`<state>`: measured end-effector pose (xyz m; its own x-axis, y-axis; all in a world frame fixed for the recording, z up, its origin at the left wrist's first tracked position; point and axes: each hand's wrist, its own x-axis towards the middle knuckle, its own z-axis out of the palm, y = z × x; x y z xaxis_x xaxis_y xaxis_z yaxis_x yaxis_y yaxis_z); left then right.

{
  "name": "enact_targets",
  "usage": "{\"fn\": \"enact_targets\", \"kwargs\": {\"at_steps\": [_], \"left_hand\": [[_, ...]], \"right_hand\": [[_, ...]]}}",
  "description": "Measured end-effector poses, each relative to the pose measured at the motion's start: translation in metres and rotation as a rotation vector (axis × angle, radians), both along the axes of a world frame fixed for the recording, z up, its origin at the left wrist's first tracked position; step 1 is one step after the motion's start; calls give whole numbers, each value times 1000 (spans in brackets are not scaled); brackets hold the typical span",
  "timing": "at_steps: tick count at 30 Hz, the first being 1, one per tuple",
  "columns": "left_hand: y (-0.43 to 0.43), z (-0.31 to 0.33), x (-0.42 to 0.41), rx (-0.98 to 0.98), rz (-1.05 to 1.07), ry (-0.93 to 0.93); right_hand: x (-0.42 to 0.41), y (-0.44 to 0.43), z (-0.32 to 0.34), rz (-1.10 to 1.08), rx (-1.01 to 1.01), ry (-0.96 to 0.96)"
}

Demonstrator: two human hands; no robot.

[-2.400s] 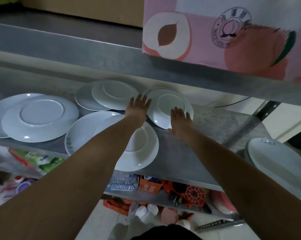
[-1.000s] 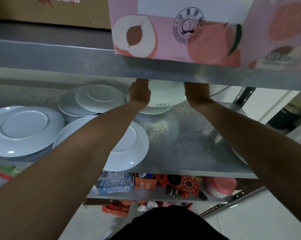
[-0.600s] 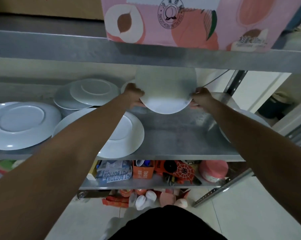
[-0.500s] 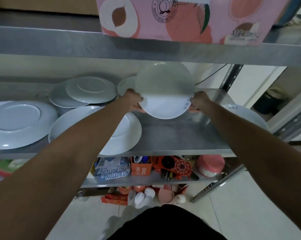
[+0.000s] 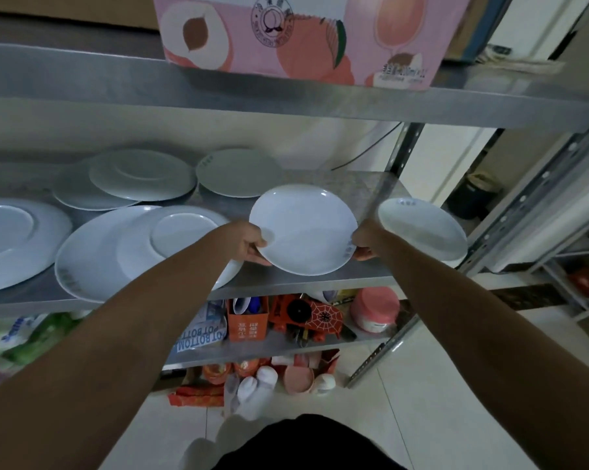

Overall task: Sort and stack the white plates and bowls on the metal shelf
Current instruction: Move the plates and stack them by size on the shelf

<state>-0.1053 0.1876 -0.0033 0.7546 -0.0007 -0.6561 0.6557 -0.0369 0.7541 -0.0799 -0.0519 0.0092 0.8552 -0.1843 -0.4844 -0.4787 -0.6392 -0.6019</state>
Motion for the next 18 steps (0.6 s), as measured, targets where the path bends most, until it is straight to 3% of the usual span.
{"fn": "enact_targets", "kwargs": {"at_steps": [7, 11, 18], "left_hand": [[-3, -2, -14, 9, -33, 2], [-7, 1, -20, 33, -16, -2], [-17, -6, -27, 58, -39, 33]], "right_hand": [[-7, 0, -3, -16, -141, 1], [-12, -5, -3, 38, -42, -12], [-9, -7, -21, 34, -198, 13]]}}
